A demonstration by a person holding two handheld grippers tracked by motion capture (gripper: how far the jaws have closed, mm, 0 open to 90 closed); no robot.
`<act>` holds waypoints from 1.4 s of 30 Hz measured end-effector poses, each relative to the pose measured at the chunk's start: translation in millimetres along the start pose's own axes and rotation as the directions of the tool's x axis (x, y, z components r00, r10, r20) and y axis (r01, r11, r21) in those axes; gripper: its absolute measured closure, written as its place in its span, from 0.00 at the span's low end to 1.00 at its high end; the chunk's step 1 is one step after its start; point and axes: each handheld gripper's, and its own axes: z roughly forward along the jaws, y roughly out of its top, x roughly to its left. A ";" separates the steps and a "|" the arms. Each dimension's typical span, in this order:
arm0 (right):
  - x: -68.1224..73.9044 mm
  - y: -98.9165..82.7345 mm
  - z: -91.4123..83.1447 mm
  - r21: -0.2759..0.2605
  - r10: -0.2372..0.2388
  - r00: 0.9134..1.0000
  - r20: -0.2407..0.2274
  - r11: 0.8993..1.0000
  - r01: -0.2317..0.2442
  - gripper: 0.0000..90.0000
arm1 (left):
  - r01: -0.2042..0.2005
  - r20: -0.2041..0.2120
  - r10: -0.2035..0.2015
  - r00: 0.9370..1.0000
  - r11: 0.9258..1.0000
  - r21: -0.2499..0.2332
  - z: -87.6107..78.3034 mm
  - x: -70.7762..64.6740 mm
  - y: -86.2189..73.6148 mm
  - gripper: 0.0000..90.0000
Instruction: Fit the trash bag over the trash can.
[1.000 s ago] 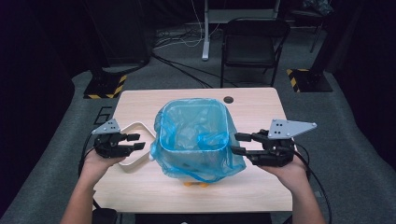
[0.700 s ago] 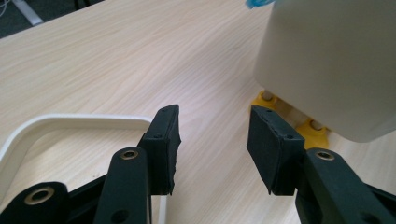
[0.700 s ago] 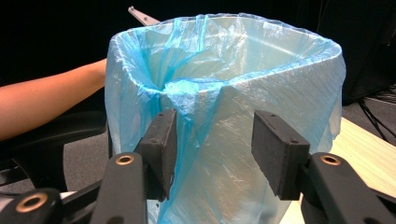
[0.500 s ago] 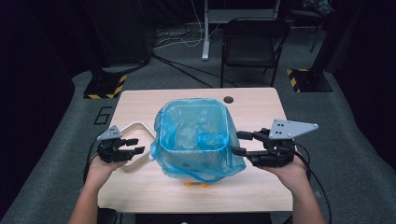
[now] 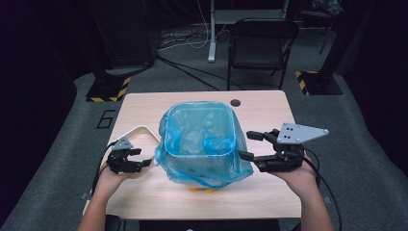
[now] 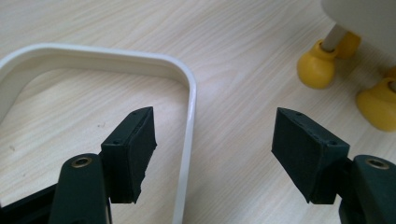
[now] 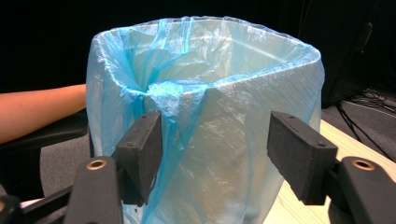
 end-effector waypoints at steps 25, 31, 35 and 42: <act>0.6 -1.6 1.6 0.013 -0.004 1.000 -0.005 1.000 0.004 0.35 | 0.033 0.015 -0.034 0.999 0.998 0.055 21.7 7.1 -20.1 0.48; 2.0 -1.7 2.8 0.023 -0.008 1.000 -0.009 1.000 0.008 0.37 | 0.006 0.001 -0.006 1.000 0.997 0.072 25.5 3.6 -19.3 0.63; 2.7 -1.5 3.1 0.024 -0.012 1.000 -0.012 1.000 0.012 0.38 | -0.005 -0.023 0.007 1.000 0.996 0.086 26.8 3.6 -19.4 0.71; 1.5 -2.6 4.9 0.030 -0.007 1.000 -0.015 1.000 0.007 0.39 | -0.015 -0.034 0.019 0.999 0.994 0.110 31.7 3.6 -19.7 0.79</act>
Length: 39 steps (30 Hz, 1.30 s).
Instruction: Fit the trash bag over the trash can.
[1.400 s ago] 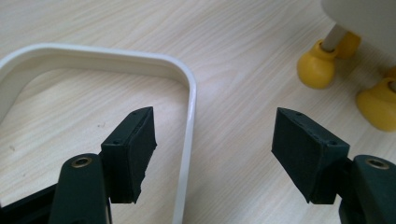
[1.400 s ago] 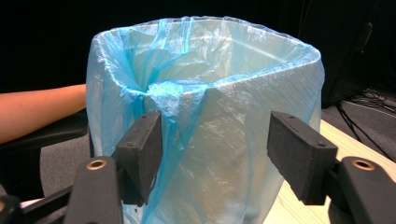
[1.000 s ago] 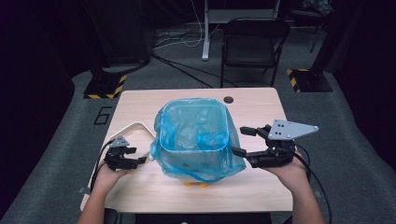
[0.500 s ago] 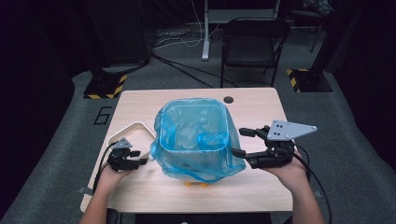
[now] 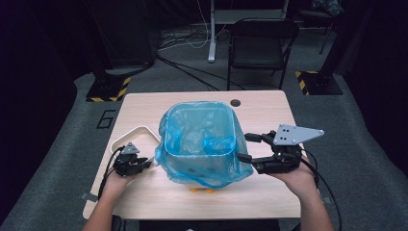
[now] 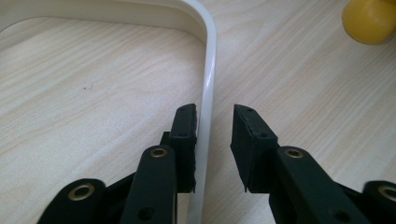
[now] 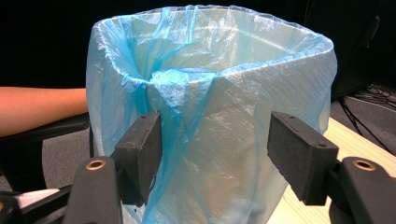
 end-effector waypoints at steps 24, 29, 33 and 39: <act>-0.8 -0.8 -0.3 0.001 0.001 1.000 -0.003 1.000 -0.001 0.40 | -0.105 0.048 0.102 0.994 0.992 0.064 -5.1 -16.1 7.1 0.92; -1.0 -0.8 -0.6 0.000 0.002 1.000 -0.003 1.000 -0.002 0.40 | -0.117 0.071 0.114 0.991 0.992 0.045 -14.6 -14.2 12.1 0.93; -1.6 -1.0 -0.9 -0.002 0.004 1.000 -0.002 1.000 -0.004 0.40 | -0.123 0.095 0.119 0.988 0.991 0.043 -19.5 -14.8 15.2 0.92; -1.0 -1.0 -1.1 -0.002 0.002 1.000 -0.002 1.000 -0.002 0.40 | -0.121 0.128 0.117 0.985 0.992 0.023 -27.5 -14.6 24.2 0.92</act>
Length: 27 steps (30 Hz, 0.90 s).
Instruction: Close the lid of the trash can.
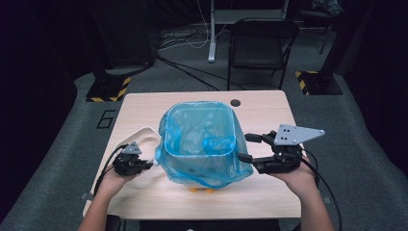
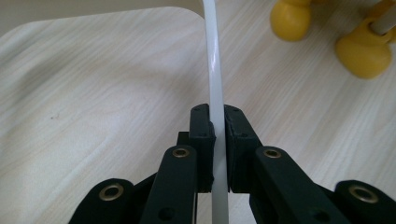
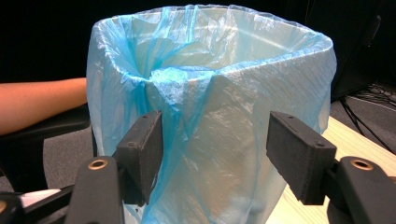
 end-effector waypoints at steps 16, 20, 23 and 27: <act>1.1 -0.4 2.9 0.011 -0.003 1.000 -0.020 1.000 0.003 0.43 | -0.021 0.056 0.022 0.998 1.000 -0.024 -30.0 7.2 43.0 0.92; 0.8 -0.9 2.9 0.010 0.003 1.000 -0.022 1.000 -0.003 0.43 | -0.035 0.053 0.037 0.998 0.999 -0.027 -38.7 7.0 56.0 0.92; 1.5 -0.5 3.1 0.009 0.001 1.000 -0.024 1.000 0.000 0.43 | -0.042 0.055 0.044 0.998 0.999 -0.032 -44.2 6.3 64.9 0.92; 2.0 -0.4 3.0 0.010 -0.004 1.000 -0.024 1.000 0.004 0.43 | -0.058 0.058 0.060 0.997 0.998 -0.035 -51.7 5.3 77.0 0.92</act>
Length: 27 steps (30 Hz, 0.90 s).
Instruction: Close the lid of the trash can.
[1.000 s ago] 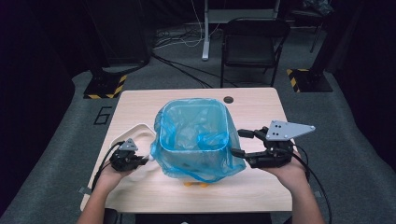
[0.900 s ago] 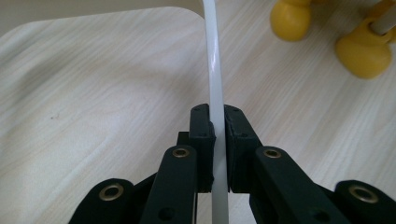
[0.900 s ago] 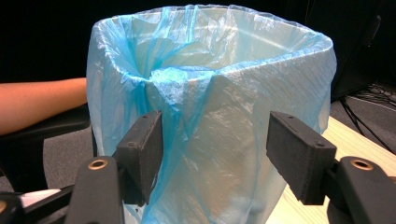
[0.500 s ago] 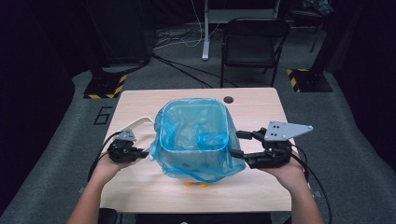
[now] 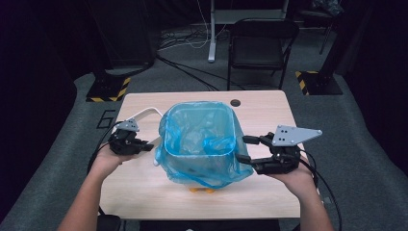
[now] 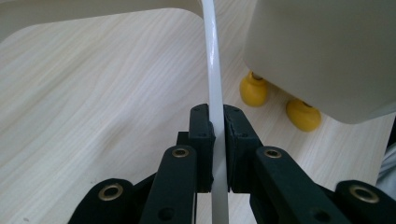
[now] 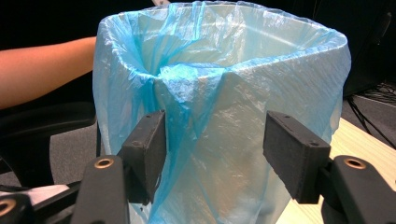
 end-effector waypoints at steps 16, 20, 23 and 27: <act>0.1 0.4 -3.0 -0.005 -0.004 1.000 0.004 1.000 0.004 0.43 | -0.034 0.014 0.034 0.999 0.999 0.031 -18.7 -3.8 42.2 0.92; 0.2 0.3 -2.5 -0.004 -0.007 1.000 0.002 1.000 0.007 0.43 | -0.052 0.014 0.052 0.999 0.998 0.038 -20.6 -5.5 53.3 0.92; -0.2 0.1 -3.0 -0.007 -0.002 1.000 -0.001 1.000 0.002 0.43 | -0.057 0.017 0.057 0.998 0.998 0.035 -22.1 -5.6 59.5 0.92; -0.9 -0.3 -3.6 -0.009 0.000 1.000 -0.002 1.000 0.000 0.43 | -0.060 0.028 0.059 0.998 0.998 0.026 -23.7 -5.8 68.6 0.92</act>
